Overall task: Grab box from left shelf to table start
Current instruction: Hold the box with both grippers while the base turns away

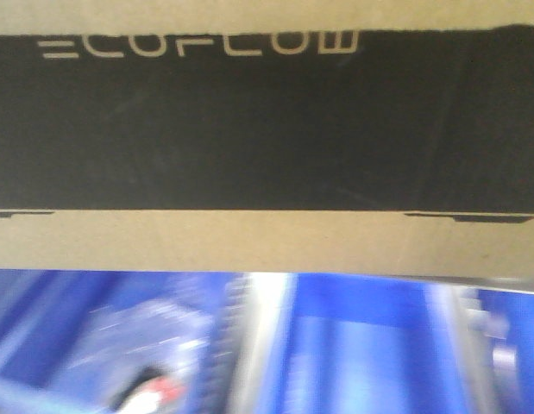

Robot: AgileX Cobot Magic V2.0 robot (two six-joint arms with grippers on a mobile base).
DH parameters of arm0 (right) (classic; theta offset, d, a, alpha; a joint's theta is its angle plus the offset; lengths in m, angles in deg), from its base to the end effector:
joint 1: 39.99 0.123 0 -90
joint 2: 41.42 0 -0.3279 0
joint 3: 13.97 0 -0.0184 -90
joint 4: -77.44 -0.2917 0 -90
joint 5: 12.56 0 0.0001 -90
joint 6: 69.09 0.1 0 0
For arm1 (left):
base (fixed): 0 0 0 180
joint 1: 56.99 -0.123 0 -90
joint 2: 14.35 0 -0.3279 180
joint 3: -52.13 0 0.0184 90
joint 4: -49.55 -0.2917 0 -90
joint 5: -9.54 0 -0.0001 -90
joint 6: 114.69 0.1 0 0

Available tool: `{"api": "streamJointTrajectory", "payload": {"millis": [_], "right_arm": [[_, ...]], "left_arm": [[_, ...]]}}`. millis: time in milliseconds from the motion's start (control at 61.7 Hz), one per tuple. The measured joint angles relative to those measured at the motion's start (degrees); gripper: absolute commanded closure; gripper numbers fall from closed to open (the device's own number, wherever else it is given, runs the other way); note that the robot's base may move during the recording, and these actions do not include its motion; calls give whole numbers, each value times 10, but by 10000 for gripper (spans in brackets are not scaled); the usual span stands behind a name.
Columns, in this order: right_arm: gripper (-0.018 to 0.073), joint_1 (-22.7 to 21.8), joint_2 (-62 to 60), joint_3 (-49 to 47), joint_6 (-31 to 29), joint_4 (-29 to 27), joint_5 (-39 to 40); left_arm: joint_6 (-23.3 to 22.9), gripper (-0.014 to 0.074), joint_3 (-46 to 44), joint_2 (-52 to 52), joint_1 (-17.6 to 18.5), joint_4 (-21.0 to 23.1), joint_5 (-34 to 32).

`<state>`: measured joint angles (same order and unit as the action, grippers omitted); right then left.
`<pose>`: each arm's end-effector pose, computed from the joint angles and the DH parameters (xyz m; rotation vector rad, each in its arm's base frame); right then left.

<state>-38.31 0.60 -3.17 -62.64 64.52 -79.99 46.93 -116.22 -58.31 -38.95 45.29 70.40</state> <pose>0.0620 0.0225 0.4848 0.0525 2.0964 0.3563 0.0815 -0.0197 0.4861 -0.0102 2.0446 -0.3108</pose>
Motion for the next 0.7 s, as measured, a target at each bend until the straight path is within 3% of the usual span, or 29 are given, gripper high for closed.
{"api": "streamJointTrajectory", "payload": {"millis": [697], "right_arm": [[533,0,0,0,0,0,0]], "left_arm": [[0,682,0,0,0,0,0]]}}
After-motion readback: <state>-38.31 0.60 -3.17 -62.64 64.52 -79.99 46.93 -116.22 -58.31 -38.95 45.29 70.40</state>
